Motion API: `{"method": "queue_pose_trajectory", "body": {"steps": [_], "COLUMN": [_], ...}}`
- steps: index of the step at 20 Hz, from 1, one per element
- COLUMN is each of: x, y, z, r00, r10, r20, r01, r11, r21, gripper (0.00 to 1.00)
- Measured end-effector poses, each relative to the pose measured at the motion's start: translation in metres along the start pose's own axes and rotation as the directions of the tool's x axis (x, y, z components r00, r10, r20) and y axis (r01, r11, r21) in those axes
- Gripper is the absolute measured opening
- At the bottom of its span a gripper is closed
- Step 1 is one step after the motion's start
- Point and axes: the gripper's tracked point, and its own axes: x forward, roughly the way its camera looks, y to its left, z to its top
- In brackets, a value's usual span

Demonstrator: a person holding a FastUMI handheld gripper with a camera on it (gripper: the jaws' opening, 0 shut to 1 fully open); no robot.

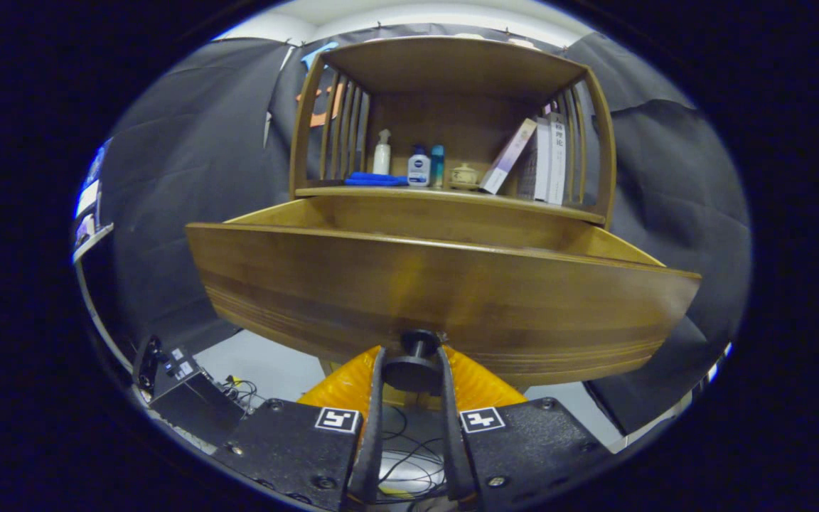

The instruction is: Pull open the drawer, take out the items inside it, and place them on the countertop above the cabinet.

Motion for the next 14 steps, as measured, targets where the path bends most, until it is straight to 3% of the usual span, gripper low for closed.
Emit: {"method": "queue_pose_trajectory", "body": {"steps": [4,7,14], "x": [-0.002,-0.014,-0.058], "y": [0.000,-0.001,0.025], "z": [-0.001,0.011,0.092], "r00": [0.995,0.985,0.964], "r10": [0.019,0.054,0.236], "r20": [-0.100,-0.166,-0.124], "r01": [-0.016,-0.042,-0.237], "r11": [1.000,0.996,0.971], "r21": [0.025,0.074,0.007], "gripper": [0.39,0.45,0.63]}}
